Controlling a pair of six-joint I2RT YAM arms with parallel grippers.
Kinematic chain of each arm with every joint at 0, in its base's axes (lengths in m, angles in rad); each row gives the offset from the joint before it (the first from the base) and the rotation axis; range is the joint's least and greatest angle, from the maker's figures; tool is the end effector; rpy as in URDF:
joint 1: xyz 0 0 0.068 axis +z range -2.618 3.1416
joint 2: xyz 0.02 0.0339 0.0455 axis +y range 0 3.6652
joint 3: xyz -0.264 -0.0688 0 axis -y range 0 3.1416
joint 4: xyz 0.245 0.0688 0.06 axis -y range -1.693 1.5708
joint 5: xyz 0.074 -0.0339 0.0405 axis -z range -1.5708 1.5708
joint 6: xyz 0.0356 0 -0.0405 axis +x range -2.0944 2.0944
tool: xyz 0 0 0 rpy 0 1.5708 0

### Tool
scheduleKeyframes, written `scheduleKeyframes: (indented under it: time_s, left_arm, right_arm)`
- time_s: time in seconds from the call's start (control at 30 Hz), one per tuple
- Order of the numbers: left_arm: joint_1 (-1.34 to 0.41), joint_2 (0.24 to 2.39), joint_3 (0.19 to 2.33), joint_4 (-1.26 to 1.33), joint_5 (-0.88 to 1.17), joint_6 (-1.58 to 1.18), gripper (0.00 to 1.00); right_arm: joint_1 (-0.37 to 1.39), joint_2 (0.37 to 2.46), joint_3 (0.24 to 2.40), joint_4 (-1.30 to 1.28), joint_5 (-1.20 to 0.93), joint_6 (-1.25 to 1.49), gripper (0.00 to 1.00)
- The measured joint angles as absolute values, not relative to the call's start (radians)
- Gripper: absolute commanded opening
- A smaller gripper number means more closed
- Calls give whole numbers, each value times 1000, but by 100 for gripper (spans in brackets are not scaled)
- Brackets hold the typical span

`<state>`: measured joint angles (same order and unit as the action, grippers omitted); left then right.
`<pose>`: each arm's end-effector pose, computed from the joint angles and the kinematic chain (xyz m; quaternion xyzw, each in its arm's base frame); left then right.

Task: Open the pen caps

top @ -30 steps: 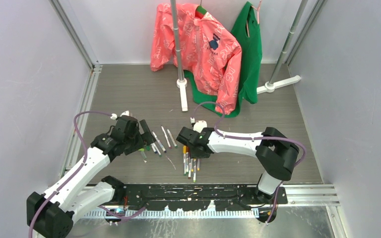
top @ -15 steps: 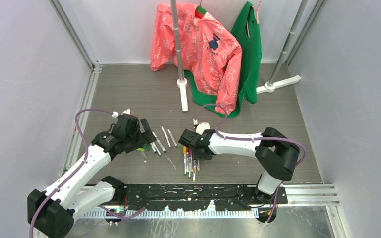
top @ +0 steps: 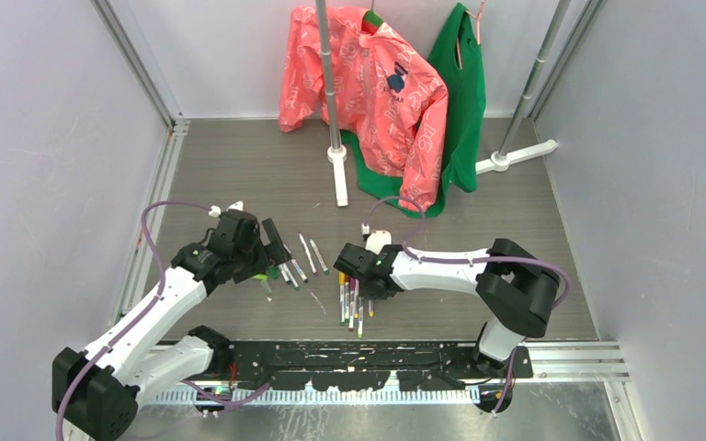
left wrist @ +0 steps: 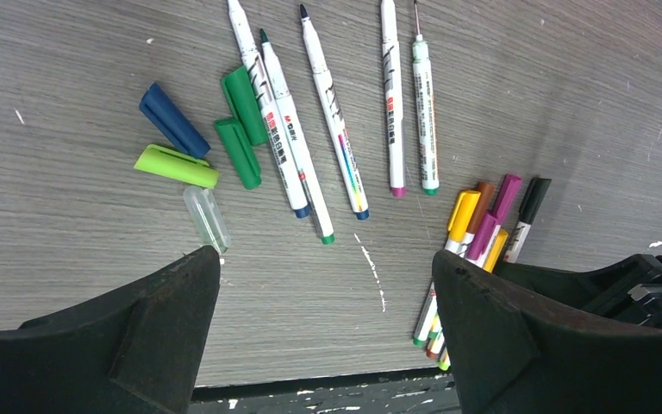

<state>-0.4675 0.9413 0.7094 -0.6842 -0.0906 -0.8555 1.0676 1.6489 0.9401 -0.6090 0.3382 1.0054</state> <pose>0.1652 -0.0798 0.2422 -0.1966 0.9254 -0.1635 0.2798 0.1514 0.2506 0.1586 -0.0092 0.9780 0.0220 0.2070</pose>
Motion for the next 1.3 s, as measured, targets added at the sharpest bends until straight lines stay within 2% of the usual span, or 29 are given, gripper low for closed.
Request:
scheduleKeyframes:
  time_s: [0.13,0.43,0.7,1.3]
  left_arm:
    - [-467,943,709,-679,-83,-856,93]
    - [-467,953,709,-628,-31,-887,95]
    - [-467,988,703,-530,68,-976,95]
    - [-467,1064,669,-382,192,-1108,94]
  right_arm:
    - [1073,1633,922,-594,336,1008,1]
    - [1086,1590,932,-674,311,918,1]
    - [1088,1489,1071,-741,260,851,1]
    - [1111,1602,1248,-639,45,817,1]
